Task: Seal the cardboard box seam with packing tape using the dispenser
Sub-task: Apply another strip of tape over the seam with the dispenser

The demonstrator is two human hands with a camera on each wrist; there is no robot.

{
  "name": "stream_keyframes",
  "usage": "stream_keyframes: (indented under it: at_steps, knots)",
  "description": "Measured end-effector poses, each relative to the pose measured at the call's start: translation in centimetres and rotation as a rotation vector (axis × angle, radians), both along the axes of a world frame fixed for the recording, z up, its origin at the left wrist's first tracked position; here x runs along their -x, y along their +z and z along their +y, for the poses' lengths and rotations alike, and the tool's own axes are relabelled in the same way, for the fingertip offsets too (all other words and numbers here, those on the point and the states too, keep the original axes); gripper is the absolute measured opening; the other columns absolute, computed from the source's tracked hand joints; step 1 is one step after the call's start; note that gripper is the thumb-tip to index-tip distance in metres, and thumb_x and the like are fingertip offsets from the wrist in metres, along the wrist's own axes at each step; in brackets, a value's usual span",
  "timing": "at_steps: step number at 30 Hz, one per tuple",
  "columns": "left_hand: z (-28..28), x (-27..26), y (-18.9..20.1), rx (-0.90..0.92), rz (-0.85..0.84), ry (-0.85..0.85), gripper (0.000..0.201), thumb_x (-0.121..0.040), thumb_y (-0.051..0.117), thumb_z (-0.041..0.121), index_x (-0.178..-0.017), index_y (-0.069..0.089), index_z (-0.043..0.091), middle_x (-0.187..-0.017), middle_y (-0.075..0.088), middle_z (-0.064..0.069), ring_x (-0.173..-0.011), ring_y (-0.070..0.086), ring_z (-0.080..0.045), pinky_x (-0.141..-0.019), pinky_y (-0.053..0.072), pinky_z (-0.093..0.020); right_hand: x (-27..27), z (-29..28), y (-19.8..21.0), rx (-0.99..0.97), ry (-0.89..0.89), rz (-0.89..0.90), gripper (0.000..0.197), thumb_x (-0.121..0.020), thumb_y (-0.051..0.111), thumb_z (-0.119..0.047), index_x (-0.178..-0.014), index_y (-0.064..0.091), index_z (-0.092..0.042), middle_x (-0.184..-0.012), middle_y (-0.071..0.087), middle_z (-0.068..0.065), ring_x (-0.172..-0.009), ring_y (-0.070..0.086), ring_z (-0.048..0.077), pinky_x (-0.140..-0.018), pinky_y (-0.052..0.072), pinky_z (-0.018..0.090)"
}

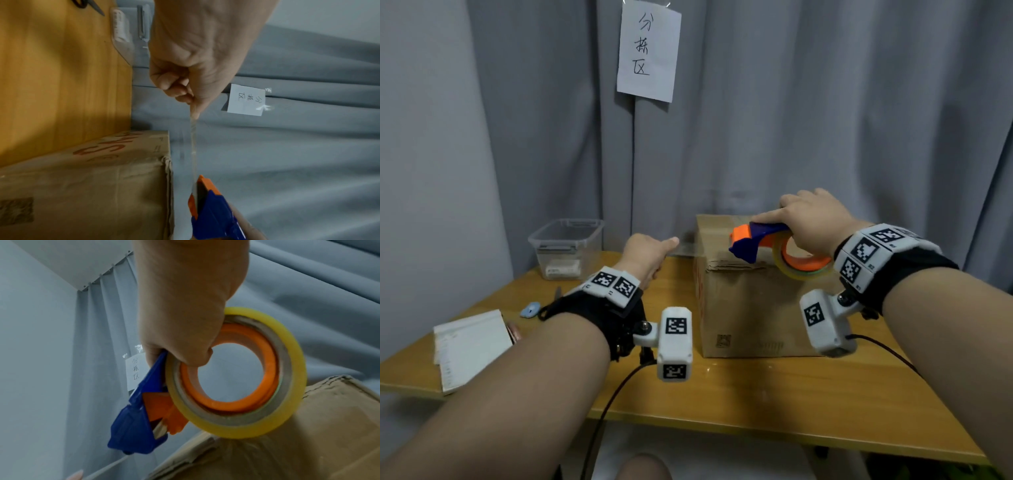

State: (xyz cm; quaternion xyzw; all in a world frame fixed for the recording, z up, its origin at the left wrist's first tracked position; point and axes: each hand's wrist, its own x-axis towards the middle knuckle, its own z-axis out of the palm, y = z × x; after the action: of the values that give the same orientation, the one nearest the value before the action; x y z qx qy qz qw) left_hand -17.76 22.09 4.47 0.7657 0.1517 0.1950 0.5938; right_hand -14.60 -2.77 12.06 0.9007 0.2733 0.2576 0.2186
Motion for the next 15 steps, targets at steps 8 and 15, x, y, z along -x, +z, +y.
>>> stream_keyframes:
  at_steps: [8, 15]
  knots:
    - [-1.0, -0.6, -1.8, -0.014, -0.023, 0.033, 0.042, -0.087, 0.065, 0.026, -0.056, 0.040, 0.010, -0.053, 0.039, -0.005, -0.046, 0.033, -0.021, -0.061, 0.034, -0.032, 1.7, 1.3, -0.4, 0.133, -0.058, -0.120, 0.050, -0.091, 0.028, -0.052, -0.140, 0.034, -0.042, -0.117, 0.056, 0.000, -0.105, 0.050, 0.025, -0.093, 0.030, 0.038]
    - [-0.8, -1.1, -3.1, 0.027, -0.035, 0.041, 0.042, -0.088, 0.064, 0.025, -0.057, 0.039, 0.011, -0.054, 0.038, -0.003, -0.046, 0.033, -0.019, -0.051, 0.031, -0.026, 1.1, 1.7, -1.2, 0.136, -0.063, -0.144, 0.058, -0.087, 0.023, -0.065, -0.136, 0.040, -0.040, -0.112, 0.058, -0.001, -0.102, 0.052, 0.024, -0.096, 0.030, 0.040]
